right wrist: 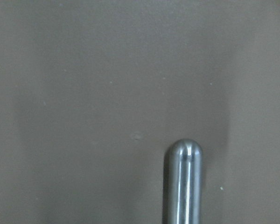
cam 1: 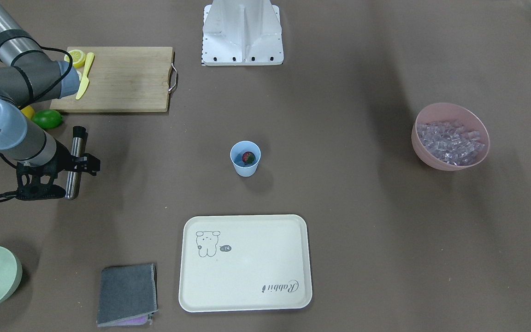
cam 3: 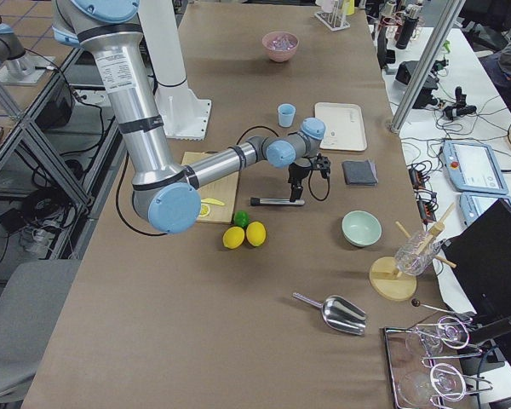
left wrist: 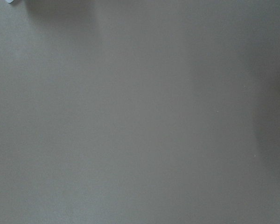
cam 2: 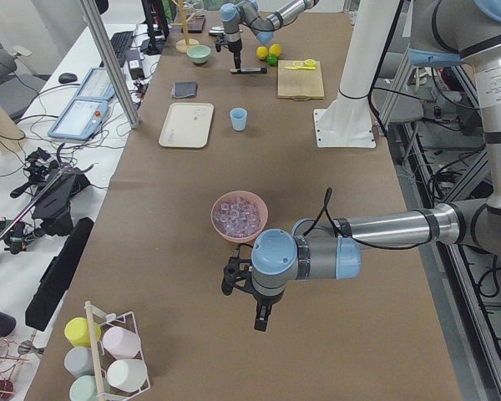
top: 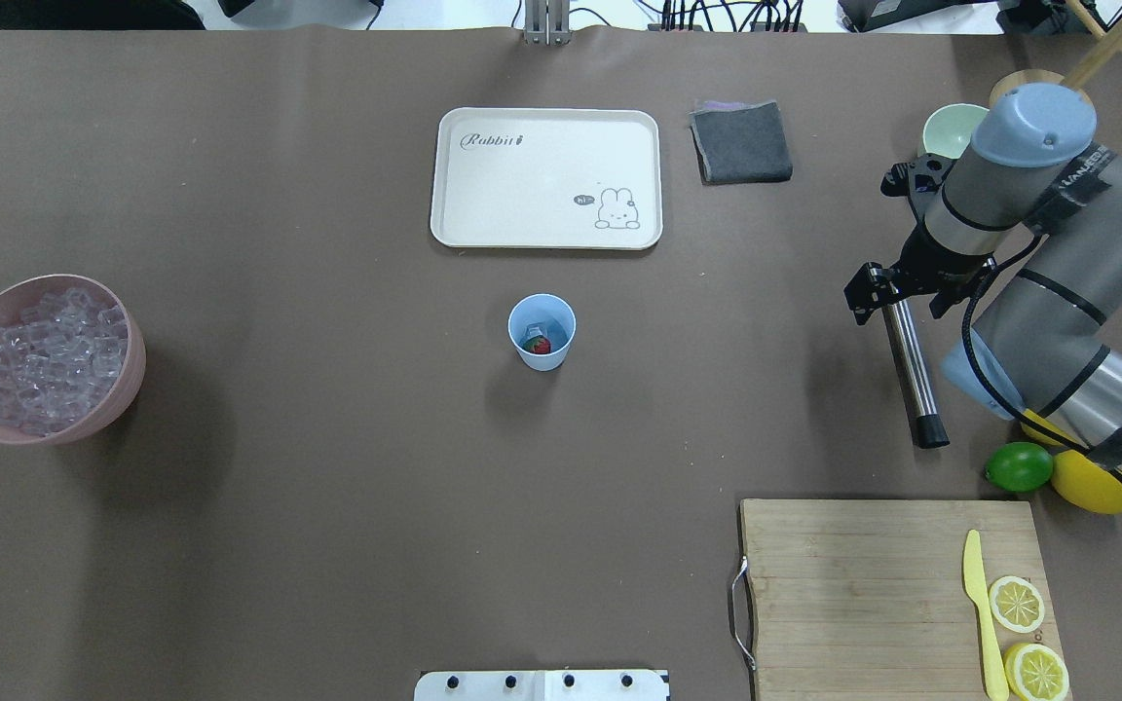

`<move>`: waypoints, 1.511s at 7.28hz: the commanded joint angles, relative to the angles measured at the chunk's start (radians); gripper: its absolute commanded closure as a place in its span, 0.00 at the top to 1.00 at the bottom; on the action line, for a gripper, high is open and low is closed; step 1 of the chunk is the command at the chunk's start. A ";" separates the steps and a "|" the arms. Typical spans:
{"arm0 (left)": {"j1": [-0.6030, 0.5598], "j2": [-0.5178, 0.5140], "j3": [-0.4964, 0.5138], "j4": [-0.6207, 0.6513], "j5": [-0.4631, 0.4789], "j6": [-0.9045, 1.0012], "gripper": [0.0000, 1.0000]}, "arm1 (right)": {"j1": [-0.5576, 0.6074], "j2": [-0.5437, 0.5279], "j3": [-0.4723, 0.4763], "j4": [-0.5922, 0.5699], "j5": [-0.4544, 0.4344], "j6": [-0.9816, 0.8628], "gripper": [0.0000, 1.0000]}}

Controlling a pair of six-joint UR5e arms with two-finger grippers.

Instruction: Mash ice and strawberries in cup

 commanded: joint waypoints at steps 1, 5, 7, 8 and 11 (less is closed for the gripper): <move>0.001 0.000 0.001 0.000 0.000 0.000 1.00 | 0.094 -0.015 0.038 0.003 0.022 -0.013 1.00; -0.001 0.000 0.000 0.002 0.000 0.000 1.00 | 0.363 -0.321 0.203 -0.006 0.079 -0.360 1.00; -0.001 0.001 0.000 0.002 0.000 -0.005 1.00 | 0.534 -0.531 0.270 -0.007 0.082 -0.584 1.00; -0.002 0.000 0.000 0.002 0.000 -0.012 1.00 | 0.614 -0.602 0.282 -0.009 0.104 -0.676 1.00; -0.001 -0.022 -0.026 -0.002 0.000 -0.180 1.00 | 0.711 -0.670 0.316 -0.044 0.104 -0.738 1.00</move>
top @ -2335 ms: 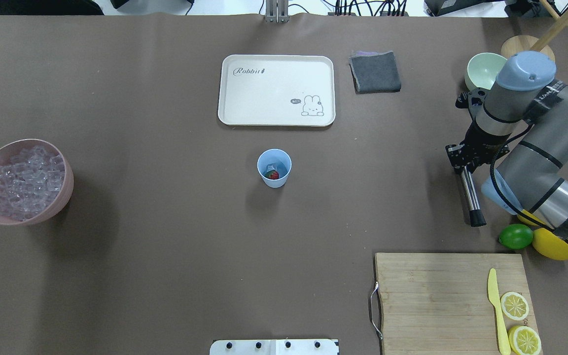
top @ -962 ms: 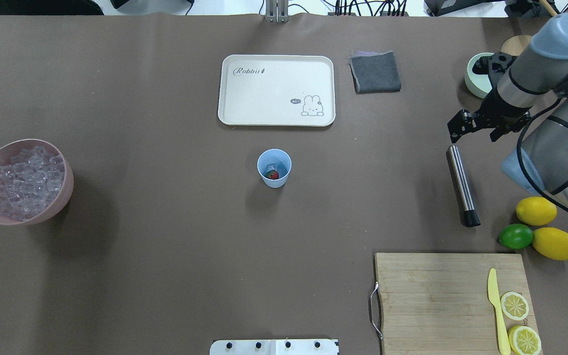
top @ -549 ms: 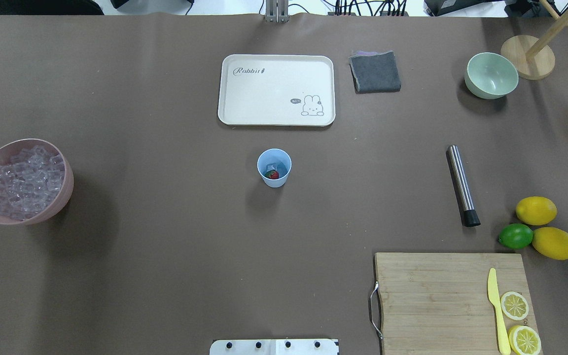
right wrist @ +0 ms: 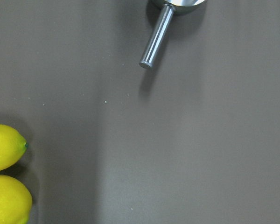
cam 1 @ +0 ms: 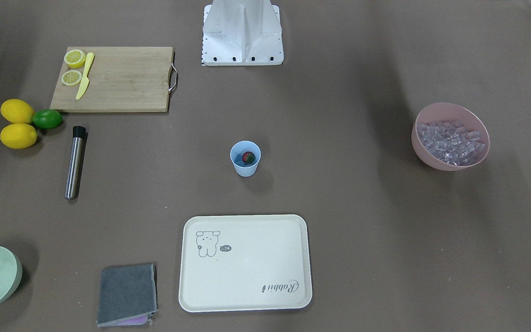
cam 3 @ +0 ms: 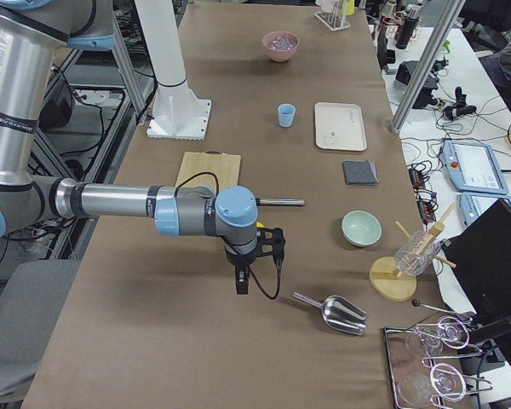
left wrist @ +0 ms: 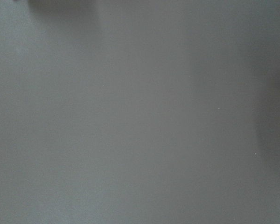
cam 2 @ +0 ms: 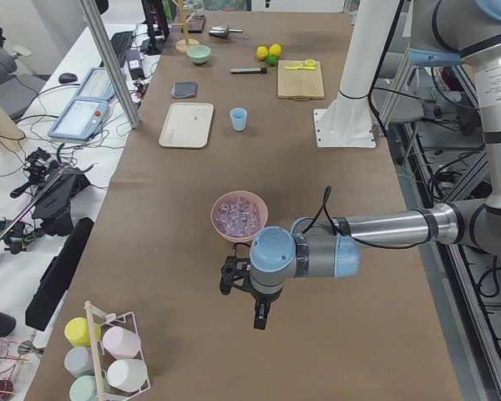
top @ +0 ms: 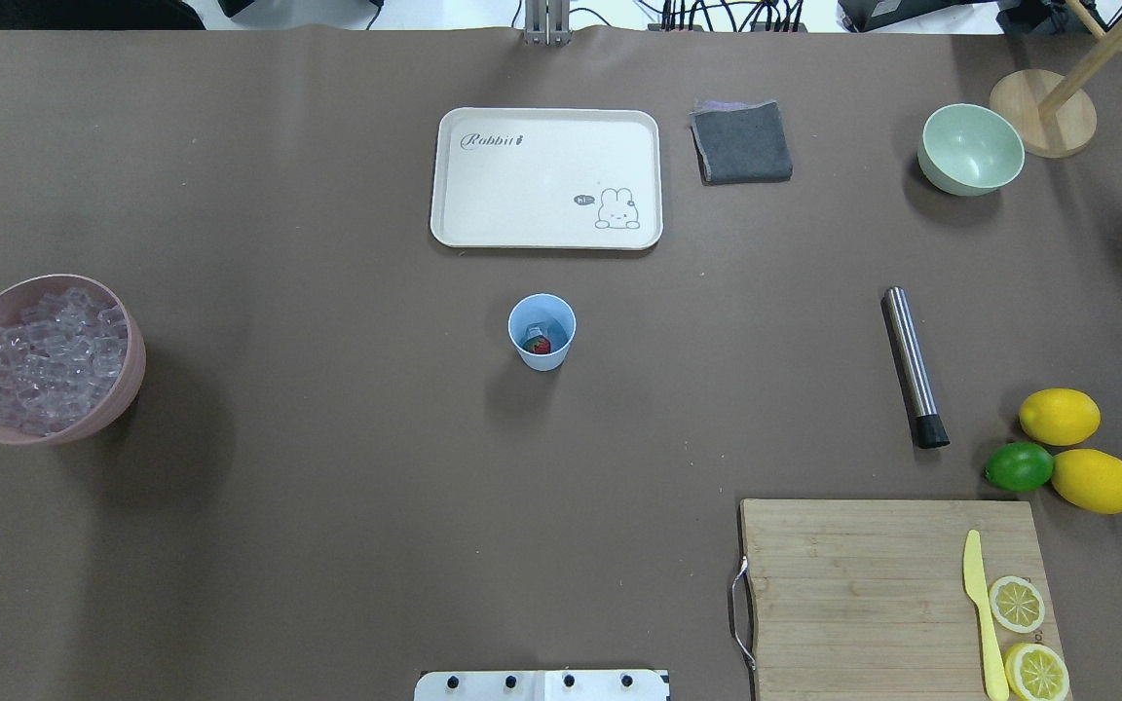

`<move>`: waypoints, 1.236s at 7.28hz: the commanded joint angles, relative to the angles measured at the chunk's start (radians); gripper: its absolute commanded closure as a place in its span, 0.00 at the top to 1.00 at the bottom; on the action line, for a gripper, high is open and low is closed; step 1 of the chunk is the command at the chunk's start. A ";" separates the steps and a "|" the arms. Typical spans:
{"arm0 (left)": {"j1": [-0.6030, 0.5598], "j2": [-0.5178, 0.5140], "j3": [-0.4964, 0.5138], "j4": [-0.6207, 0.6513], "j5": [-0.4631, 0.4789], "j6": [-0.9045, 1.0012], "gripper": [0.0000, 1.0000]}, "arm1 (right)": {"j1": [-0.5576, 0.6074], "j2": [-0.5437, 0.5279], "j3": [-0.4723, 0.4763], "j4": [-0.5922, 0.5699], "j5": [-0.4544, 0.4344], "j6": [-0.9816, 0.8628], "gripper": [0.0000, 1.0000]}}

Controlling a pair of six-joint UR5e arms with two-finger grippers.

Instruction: Mash ice and strawberries in cup

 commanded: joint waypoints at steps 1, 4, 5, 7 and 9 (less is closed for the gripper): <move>0.007 -0.010 -0.056 0.003 0.000 -0.101 1.00 | 0.035 -0.033 0.017 -0.024 -0.004 -0.014 1.00; 0.032 -0.046 -0.067 0.000 0.000 -0.099 1.00 | 0.029 -0.050 0.017 -0.022 -0.015 -0.014 1.00; 0.035 -0.044 -0.067 -0.002 0.000 -0.098 1.00 | 0.028 -0.050 0.015 -0.021 -0.016 -0.014 1.00; 0.035 -0.044 -0.067 -0.002 0.000 -0.098 1.00 | 0.049 -0.050 0.000 -0.015 -0.030 -0.017 1.00; 0.037 -0.044 -0.069 -0.002 0.000 -0.095 1.00 | 0.060 -0.046 -0.046 -0.018 -0.027 -0.017 1.00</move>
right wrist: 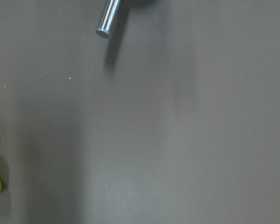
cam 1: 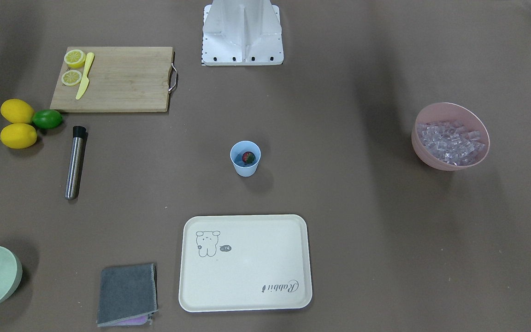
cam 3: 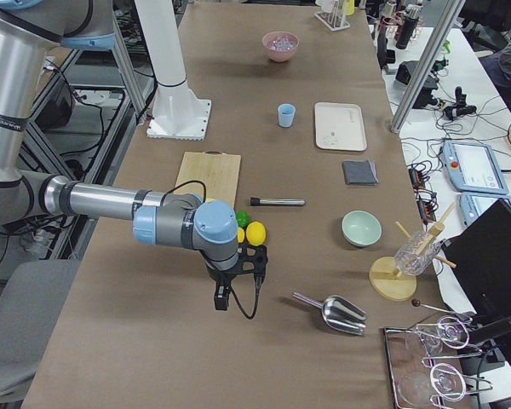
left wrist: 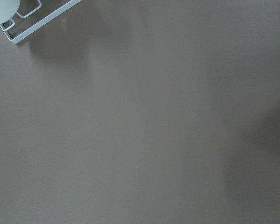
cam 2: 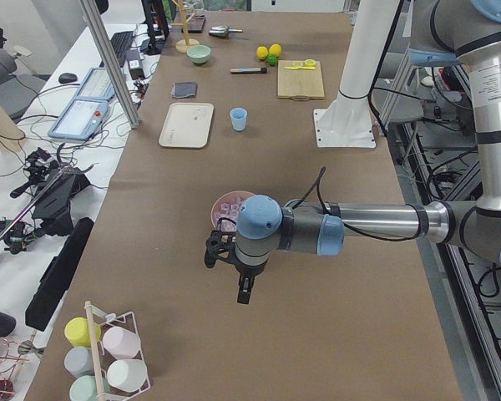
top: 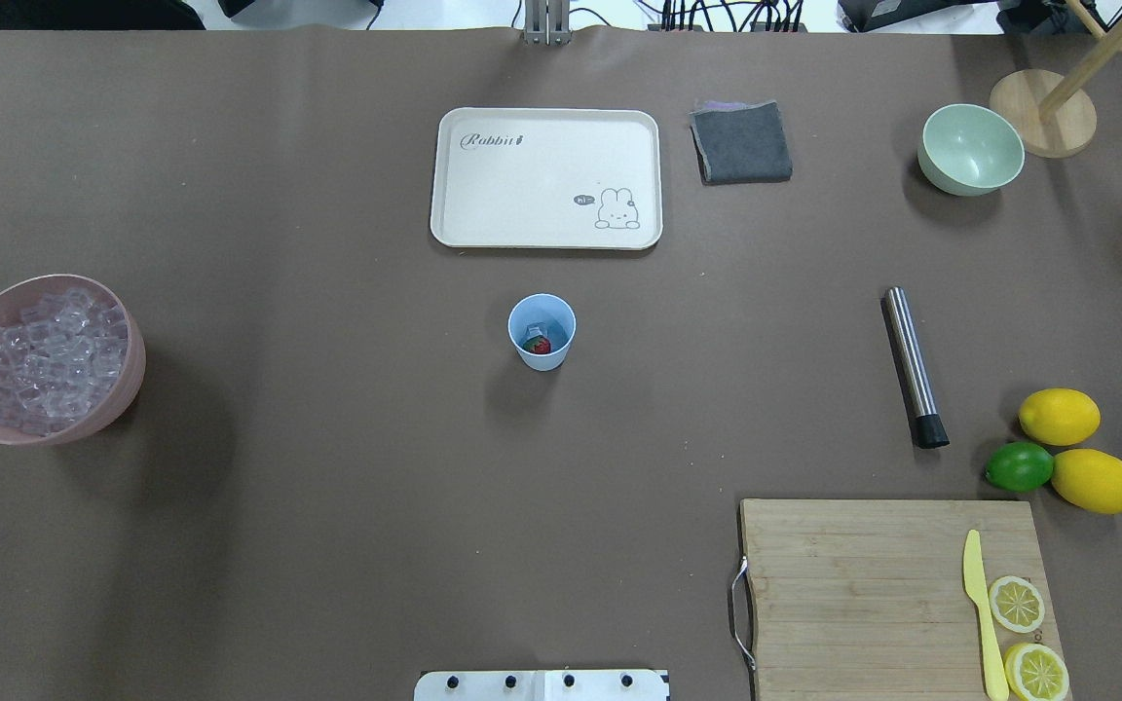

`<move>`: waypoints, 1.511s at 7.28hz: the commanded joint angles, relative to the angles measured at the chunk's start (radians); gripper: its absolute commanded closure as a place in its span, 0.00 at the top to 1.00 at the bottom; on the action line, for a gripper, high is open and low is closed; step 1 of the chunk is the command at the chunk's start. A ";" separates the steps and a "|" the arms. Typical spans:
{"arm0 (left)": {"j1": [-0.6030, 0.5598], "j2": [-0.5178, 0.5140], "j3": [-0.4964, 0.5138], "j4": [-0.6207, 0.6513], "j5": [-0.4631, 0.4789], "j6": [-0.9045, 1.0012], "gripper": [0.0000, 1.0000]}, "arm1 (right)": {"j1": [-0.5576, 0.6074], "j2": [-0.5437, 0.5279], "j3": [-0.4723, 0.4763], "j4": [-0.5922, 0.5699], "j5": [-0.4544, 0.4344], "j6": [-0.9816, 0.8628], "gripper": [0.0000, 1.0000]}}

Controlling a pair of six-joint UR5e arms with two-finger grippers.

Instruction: Mash ice and strawberries in cup

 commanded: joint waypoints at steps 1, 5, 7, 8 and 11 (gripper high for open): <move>0.001 0.000 -0.001 -0.001 0.000 0.003 1.00 | 0.008 0.000 -0.019 -0.004 -0.010 -0.001 1.00; 0.001 0.005 -0.001 0.001 0.000 0.006 1.00 | 0.019 0.007 0.021 0.003 -0.045 -0.001 1.00; 0.001 0.006 -0.001 0.001 0.000 0.006 1.00 | 0.017 0.006 0.033 0.003 -0.044 -0.001 1.00; 0.001 0.008 0.000 -0.001 0.002 0.006 1.00 | 0.019 0.007 0.036 0.003 -0.044 -0.001 1.00; 0.001 0.009 -0.001 -0.001 0.000 0.006 1.00 | 0.020 0.012 0.070 0.003 -0.044 -0.001 1.00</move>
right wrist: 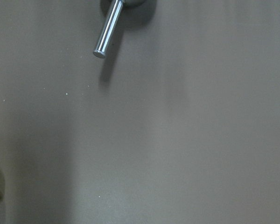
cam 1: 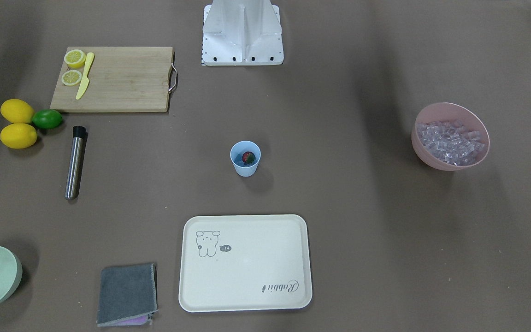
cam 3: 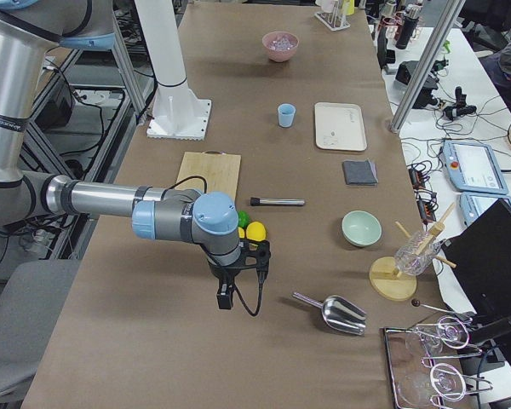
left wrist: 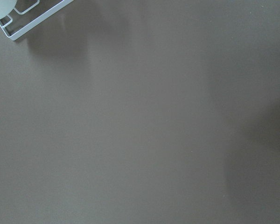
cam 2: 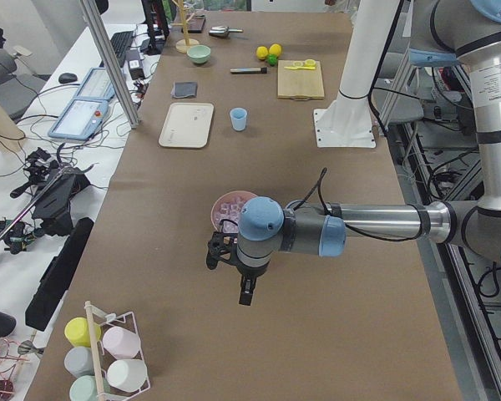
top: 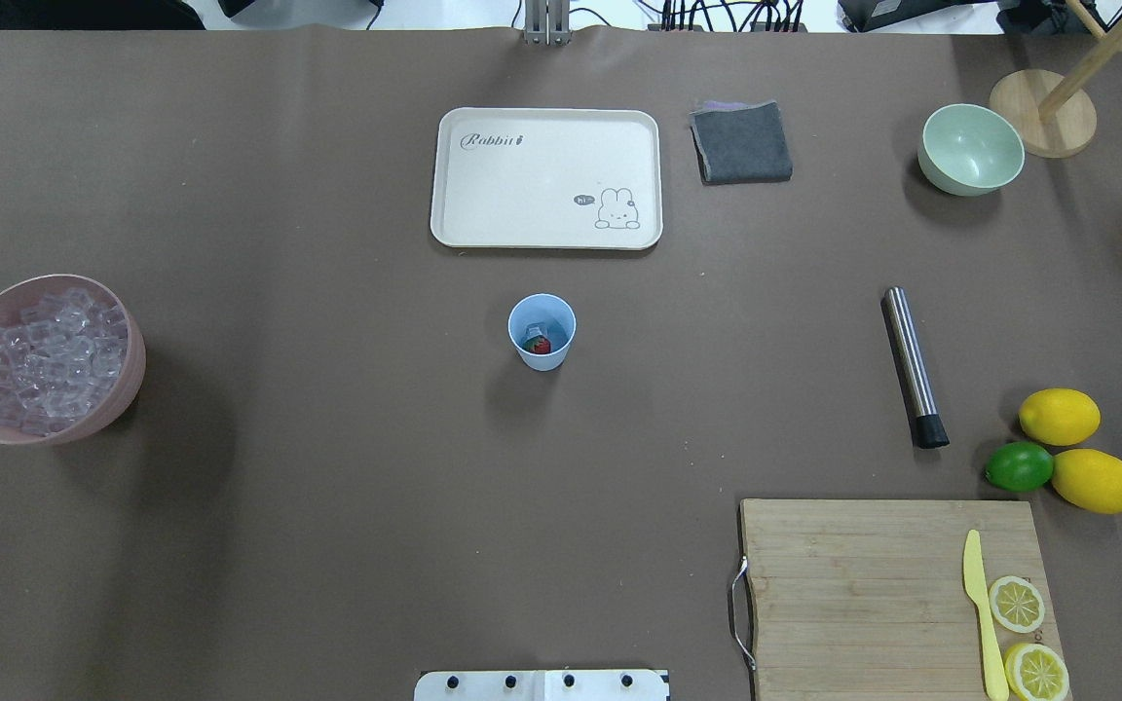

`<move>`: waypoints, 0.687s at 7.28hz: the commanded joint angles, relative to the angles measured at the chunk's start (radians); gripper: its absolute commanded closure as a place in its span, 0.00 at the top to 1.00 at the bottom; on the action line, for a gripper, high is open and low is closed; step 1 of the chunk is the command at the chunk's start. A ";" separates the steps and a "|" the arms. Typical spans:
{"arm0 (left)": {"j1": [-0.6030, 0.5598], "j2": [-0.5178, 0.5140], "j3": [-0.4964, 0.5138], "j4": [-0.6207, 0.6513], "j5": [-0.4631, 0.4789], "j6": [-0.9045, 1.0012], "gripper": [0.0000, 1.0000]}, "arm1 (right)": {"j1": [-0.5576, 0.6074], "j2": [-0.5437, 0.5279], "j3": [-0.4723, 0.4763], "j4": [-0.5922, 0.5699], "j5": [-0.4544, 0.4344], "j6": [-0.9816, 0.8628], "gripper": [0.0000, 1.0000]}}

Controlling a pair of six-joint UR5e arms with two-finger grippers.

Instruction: Mash ice and strawberries in cup

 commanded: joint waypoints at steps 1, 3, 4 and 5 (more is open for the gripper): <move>0.000 0.002 -0.001 0.000 -0.001 0.000 1.00 | 0.001 0.003 0.025 -0.003 -0.001 0.000 1.00; 0.000 0.002 0.000 0.000 0.000 0.000 1.00 | 0.001 0.006 0.032 -0.002 0.004 0.000 1.00; 0.000 0.002 0.002 0.000 0.000 0.000 1.00 | 0.001 0.007 0.034 -0.002 0.004 0.000 1.00; 0.000 0.002 0.000 0.000 0.000 0.000 1.00 | 0.001 0.009 0.034 -0.002 0.004 0.000 1.00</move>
